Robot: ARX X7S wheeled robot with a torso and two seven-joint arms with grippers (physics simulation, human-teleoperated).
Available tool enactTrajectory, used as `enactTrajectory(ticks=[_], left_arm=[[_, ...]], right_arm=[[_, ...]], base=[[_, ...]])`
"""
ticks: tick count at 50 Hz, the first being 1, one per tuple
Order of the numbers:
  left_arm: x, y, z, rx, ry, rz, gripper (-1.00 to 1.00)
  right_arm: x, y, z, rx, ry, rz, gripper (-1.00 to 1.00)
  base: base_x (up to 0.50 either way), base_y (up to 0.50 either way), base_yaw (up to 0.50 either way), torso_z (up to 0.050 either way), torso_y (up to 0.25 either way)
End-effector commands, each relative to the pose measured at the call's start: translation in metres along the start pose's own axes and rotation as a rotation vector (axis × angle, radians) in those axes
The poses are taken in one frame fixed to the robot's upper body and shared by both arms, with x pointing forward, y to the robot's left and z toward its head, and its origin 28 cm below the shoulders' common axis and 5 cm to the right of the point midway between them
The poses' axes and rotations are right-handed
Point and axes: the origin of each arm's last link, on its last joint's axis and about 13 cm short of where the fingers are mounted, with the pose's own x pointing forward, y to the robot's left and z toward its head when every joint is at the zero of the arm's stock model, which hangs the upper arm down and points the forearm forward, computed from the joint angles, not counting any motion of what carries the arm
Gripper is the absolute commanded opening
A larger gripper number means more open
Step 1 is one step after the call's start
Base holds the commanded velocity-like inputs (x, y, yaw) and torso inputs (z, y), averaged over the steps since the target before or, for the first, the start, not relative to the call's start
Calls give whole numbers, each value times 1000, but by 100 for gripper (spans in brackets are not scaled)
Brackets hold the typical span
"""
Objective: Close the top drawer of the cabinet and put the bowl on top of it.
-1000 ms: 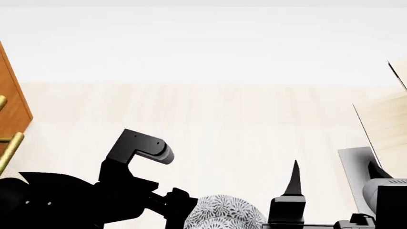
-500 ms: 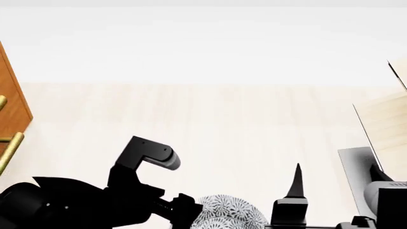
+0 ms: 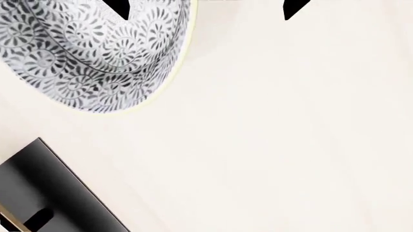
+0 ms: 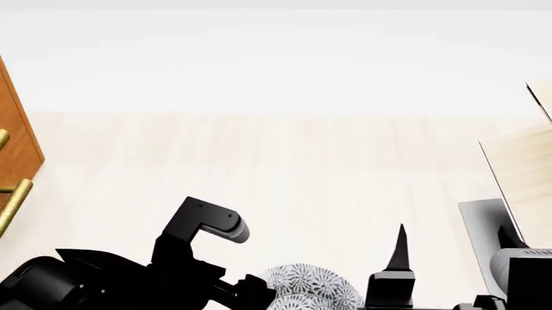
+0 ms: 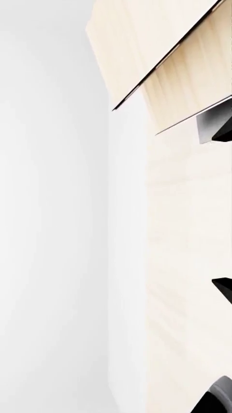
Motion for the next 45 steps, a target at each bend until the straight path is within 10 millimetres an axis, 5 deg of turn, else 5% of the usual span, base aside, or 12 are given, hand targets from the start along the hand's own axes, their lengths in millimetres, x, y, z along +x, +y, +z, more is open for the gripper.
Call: enactTrajectory(ticks=[1, 45], left_arm=[[3, 2, -5, 1, 12, 2, 100], [24, -4, -14, -15, 40, -42, 100]], right_arm=[[-1, 0, -1, 2, 0, -2, 100], [0, -3, -6, 10, 7, 0, 100]], base=[[0, 0, 0, 0, 0], [0, 0, 0, 0, 0]])
